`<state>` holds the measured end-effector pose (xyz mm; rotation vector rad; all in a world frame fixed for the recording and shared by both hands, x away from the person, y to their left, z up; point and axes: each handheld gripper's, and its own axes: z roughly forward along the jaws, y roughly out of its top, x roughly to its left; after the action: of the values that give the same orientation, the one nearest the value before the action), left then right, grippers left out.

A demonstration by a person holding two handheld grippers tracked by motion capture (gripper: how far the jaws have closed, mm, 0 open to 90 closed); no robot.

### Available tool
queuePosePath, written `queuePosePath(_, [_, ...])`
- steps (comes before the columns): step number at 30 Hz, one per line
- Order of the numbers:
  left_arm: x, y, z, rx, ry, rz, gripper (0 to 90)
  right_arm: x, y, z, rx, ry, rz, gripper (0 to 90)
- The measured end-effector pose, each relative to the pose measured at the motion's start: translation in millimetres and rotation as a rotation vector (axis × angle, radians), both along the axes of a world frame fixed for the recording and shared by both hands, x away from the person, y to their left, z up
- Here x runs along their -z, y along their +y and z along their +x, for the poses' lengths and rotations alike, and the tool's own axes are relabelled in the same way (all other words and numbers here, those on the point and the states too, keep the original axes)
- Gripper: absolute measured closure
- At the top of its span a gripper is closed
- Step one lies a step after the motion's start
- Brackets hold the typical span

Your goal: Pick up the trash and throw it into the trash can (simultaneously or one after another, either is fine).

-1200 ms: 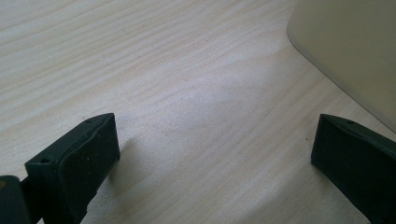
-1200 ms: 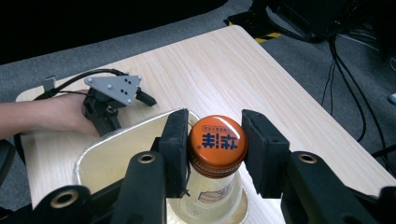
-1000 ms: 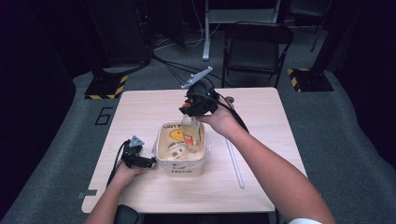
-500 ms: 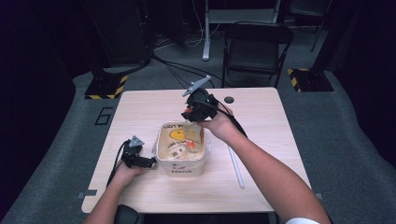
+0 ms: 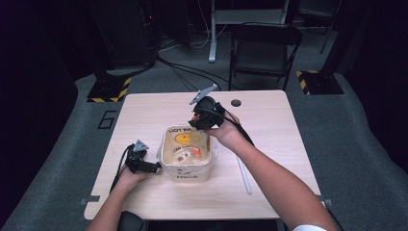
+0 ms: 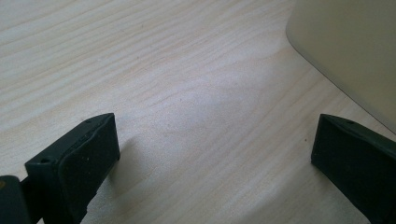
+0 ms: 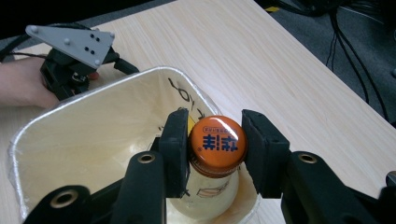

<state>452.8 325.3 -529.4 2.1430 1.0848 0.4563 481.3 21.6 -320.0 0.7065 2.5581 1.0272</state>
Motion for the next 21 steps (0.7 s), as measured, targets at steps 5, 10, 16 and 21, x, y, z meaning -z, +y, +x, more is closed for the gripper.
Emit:
queuePosePath(5, [-0.1,0.1,0.1,0.001,0.000,0.001,0.8,5.8,2.0,-1.4,-0.001,-0.010,-0.001,61.9])
queuePosePath(10, [0.0,0.1,0.0,0.001,0.000,0.001,0.9,6.7,0.3,-1.3,0.000,-0.007,0.006,61.7])
queuePosePath(16, [-0.1,0.1,0.0,0.001,0.000,0.001,0.8,7.4,-3.0,-0.7,0.023,0.022,0.030,56.6])
queuePosePath(21, [0.0,0.0,0.0,0.000,0.000,0.000,0.9,6.8,-5.3,-1.3,0.026,0.034,0.045,49.2])
